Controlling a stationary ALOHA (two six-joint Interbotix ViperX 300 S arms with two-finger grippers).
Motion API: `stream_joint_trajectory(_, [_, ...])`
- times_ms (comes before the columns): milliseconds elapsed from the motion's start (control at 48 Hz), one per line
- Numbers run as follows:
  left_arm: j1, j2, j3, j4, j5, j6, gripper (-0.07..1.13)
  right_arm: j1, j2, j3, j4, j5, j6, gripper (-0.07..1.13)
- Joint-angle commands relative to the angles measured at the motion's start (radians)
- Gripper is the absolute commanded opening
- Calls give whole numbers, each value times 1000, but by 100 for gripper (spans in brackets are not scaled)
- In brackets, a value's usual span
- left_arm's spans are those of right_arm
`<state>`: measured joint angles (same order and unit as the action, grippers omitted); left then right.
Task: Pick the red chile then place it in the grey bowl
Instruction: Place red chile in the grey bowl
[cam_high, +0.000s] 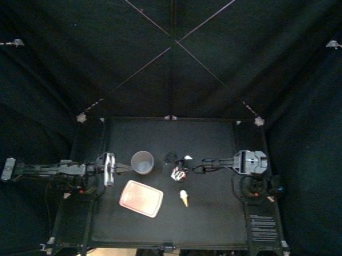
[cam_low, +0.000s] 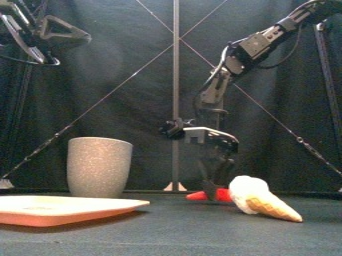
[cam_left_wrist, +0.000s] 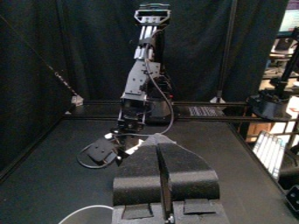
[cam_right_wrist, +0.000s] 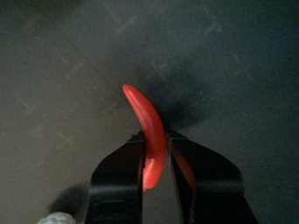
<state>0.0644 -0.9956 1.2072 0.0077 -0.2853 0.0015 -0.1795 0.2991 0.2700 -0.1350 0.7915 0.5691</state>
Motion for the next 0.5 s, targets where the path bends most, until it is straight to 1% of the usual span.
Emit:
stream_joint_trajectory(21, [3,3,-11,0,-5,3,-4,-5,-38,-129,-34,-3,-9,42])
stream_joint_trajectory(167, [3,3,-9,2,-5,3,-4,-3,-31,-314,-75,0,-14,43])
stream_joint_trajectory(271, [5,2,-9,0,-5,3,-4,0,17,-456,-69,3,-64,43])
stream_joint_trajectory(333, [5,3,-9,0,-5,3,-4,0,60,-528,-44,11,-112,43])
stream_joint_trajectory(417, [6,2,-9,0,-5,3,-4,2,123,-627,15,31,-192,44])
stream_joint_trajectory(500, [6,0,-9,2,-3,3,-4,3,187,-724,87,51,-273,49])
